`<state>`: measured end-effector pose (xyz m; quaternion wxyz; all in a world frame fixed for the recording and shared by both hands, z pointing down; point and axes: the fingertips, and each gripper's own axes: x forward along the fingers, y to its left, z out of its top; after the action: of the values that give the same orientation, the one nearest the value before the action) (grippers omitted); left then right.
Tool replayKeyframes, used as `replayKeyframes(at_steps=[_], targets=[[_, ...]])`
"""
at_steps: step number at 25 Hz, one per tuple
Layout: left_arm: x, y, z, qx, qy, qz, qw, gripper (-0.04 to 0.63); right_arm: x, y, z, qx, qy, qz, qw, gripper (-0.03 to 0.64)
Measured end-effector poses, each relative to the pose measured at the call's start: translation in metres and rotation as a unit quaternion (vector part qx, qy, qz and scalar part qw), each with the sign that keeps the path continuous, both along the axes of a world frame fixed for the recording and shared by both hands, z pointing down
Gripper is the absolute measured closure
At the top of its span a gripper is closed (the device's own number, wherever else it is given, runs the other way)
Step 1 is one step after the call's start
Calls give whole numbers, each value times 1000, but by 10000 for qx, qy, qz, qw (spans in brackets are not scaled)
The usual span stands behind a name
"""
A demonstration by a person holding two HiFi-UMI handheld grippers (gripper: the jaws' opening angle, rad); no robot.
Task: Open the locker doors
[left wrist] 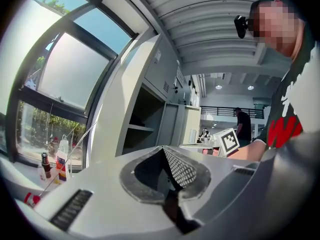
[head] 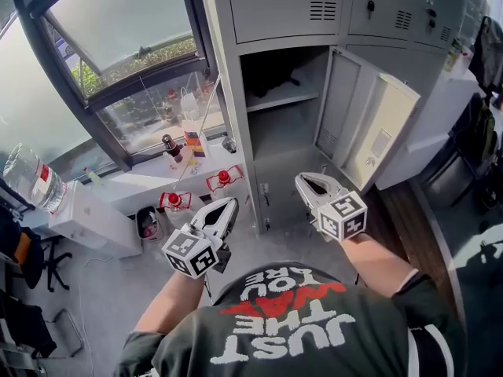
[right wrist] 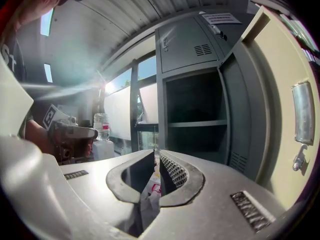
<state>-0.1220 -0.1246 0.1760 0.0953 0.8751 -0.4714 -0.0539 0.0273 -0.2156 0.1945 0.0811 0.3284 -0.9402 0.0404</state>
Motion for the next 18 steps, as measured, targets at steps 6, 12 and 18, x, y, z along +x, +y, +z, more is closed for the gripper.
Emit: replayKeyframes(at_steps=[6,12,18], targets=[[5,4,7,-99,0,25,9999,598,11,6,11,-118,97,64,9999,561],[17,5,21,-248,26,84,9997,598,22,12,32,-274,192,84,9994,561],[35,6,39,-456,30,99,9989,598,35,18,57,-489,220,21,9986,561]])
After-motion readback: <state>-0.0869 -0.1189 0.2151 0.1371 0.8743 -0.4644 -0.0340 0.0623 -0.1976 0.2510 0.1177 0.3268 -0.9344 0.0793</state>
